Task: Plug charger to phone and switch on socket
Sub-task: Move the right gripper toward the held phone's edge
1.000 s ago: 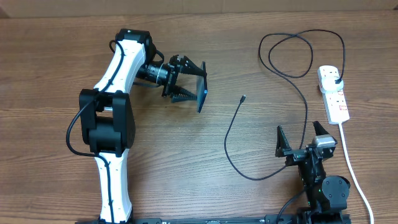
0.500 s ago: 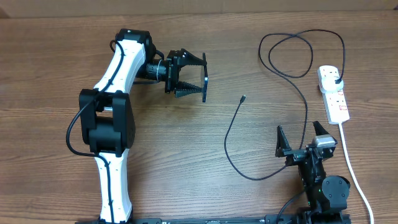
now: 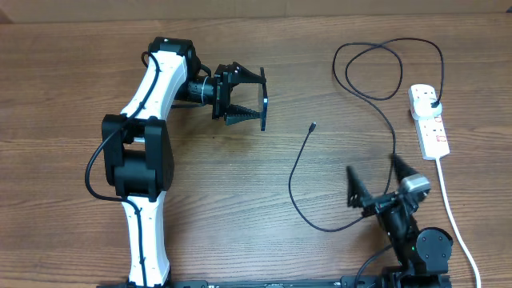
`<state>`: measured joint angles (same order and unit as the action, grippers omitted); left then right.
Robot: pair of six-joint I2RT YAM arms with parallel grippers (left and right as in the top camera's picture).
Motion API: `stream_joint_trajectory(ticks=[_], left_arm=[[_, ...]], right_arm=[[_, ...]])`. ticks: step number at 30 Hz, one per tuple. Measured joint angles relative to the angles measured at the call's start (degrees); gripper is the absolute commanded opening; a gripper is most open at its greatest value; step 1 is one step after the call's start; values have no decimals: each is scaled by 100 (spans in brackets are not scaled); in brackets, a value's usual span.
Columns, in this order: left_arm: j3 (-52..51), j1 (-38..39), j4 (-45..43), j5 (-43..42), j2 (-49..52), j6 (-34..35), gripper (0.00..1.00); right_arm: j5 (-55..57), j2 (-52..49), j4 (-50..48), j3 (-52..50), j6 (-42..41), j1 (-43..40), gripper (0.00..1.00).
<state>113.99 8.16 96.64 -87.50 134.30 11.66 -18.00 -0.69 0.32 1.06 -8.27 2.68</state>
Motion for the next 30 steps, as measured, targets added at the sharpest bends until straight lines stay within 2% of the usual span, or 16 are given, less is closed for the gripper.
stream_joint_trajectory(ticks=[5, 9, 10, 13, 16, 20, 25, 30], left_arm=[[0, 0, 0, 0, 0, 2, 55], [0, 0, 2, 0, 0, 2, 54], [0, 0, 0, 0, 0, 2, 54], [2, 0, -2, -4, 0, 2, 54], [2, 0, 2, -20, 0, 20, 54], [4, 0, 2, -35, 0, 22, 54], [4, 0, 0, -37, 0, 20, 54], [4, 0, 2, -37, 0, 20, 54]], right_arm=[[-933, 0, -208, 0, -1462, 0, 100], [-1143, 0, -111, 68, -2057, 0, 100], [-1143, 0, -103, 76, -2065, 0, 100], [-1095, -131, 1054, 664, -2013, 0, 100], [-730, -656, 2293, 1810, -1768, 0, 100], [-223, -1971, 4057, 3639, -1309, 0, 100], [-483, -3499, 4994, 5025, -960, 0, 100], [-1320, -4352, 5121, 5298, -765, 7, 100]])
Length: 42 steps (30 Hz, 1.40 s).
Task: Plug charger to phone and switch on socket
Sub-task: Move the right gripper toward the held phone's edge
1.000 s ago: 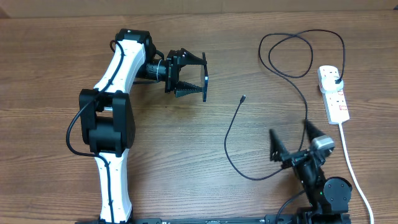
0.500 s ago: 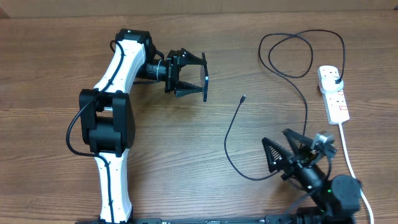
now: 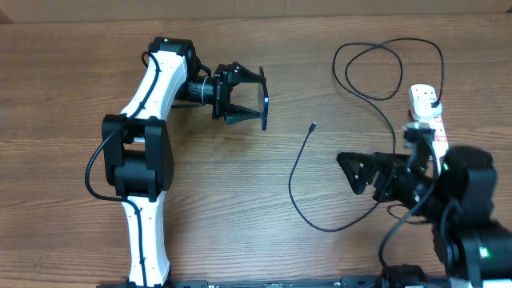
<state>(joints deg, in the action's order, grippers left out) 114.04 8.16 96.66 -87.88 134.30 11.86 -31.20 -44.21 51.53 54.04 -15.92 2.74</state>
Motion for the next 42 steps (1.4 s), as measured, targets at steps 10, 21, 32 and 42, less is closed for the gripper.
stream_joint_trajectory(ticks=[10, 21, 32, 42], left_arm=[[2, 0, 0, -2, 0, 0, 55], [2, 0, 0, 0, 0, 0, 54], [2, 0, 0, 0, 0, 0, 54], [2, 0, -2, 4, 0, 0, 53]], right_arm=[[1069, -1788, 437, 1373, 212, 1698, 100], [3888, -3423, -599, 2142, -374, 3882, 93], [4603, -3923, -1443, 2146, -612, 4083, 86], [4690, -4004, -1611, 2146, -841, 4096, 80]])
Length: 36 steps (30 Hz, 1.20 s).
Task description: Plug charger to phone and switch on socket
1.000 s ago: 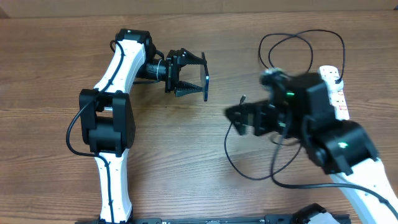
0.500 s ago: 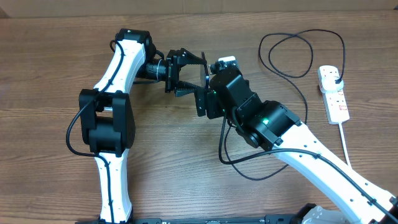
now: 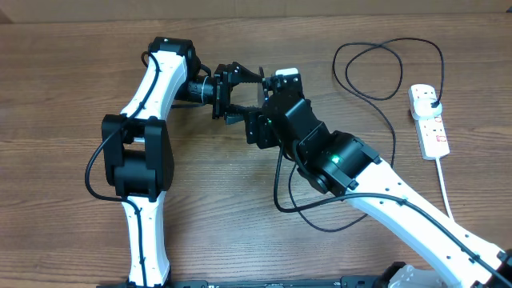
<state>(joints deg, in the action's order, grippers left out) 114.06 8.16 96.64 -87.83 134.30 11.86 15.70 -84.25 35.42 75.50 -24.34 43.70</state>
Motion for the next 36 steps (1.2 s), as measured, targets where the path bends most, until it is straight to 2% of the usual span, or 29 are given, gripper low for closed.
stream_joint_trajectory(ticks=[4, 10, 17, 21, 31, 36], left_arm=[[0, 0, 0, 0, 0, 0, 53], [0, 0, -2, 4, 0, 0, 52], [0, 0, -9, 17, 0, 0, 52], [0, 0, -15, 20, 0, 0, 52], [0, 0, -17, 22, 0, 0, 52], [0, 0, -17, 39, 0, 0, 52]], right_arm=[[122, -157, -31, 0, -33, 0, 74], [256, -186, -61, 0, -61, 0, 58], [278, -186, -129, 0, -92, 11, 58], [282, -186, -201, 0, -105, 109, 50], [411, -214, -223, 2, -92, 247, 50], [570, -260, -219, 2, -96, 247, 46]])
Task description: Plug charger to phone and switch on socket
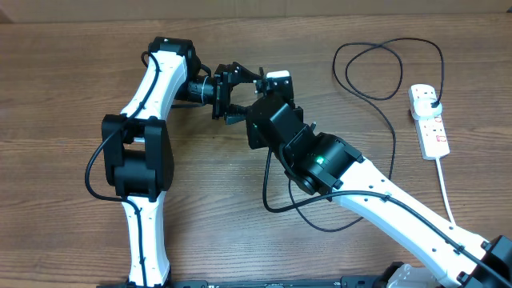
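Observation:
My left gripper (242,94) reaches right from the white left arm at the upper middle of the table, its two dark fingers spread around the phone. The right arm's wrist covers the phone. My right gripper (258,110) sits right against the left one, its fingers hidden beneath its own black body. The black charger cable (266,184) rises from the table and disappears under that gripper, so its plug tip is out of sight. At the far right lies the white power strip (429,120) with the charger's adapter plugged into its top socket.
The cable makes a big loop (384,72) at the back right before it reaches the strip. The strip's white lead (456,216) runs toward the front right corner. The right arm (376,192) crosses the middle of the table diagonally.
The right gripper has shifted a little left and closer onto the left gripper. The free stretch of cable under it has moved left with it. The left arm has not moved.
First the right gripper stood open near its base and the cable's tip lay loose mid-table, with the left gripper holding the phone on edge. Then the right arm stood open beside the cable. Later it was at the phone with the cable drawn along, and now sits closer.

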`<state>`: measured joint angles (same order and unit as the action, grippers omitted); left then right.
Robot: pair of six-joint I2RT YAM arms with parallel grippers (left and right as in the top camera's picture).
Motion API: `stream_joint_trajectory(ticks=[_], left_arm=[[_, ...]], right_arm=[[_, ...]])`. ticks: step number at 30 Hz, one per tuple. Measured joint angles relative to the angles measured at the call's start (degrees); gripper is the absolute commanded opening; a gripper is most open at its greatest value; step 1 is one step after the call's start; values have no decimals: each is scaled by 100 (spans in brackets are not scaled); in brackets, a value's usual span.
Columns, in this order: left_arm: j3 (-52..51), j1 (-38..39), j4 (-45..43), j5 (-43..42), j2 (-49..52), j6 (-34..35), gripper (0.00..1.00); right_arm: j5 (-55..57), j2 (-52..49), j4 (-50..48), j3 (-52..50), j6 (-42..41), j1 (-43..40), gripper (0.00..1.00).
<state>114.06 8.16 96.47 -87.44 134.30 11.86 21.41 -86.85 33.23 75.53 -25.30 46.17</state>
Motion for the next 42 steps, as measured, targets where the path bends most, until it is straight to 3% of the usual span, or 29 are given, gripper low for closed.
stream_joint_trajectory(ticks=[13, 25, 42], left_arm=[[0, 0, 0, 2, 0, 0, 53], [0, 0, -35, 114, 0, 0, 53], [0, 0, -90, 129, 0, 0, 54]], right_arm=[[214, -181, 2, 0, 4, 0, 38], [348, -247, -26, 0, 4, 0, 38], [348, -247, -26, 0, -92, 0, 24]])
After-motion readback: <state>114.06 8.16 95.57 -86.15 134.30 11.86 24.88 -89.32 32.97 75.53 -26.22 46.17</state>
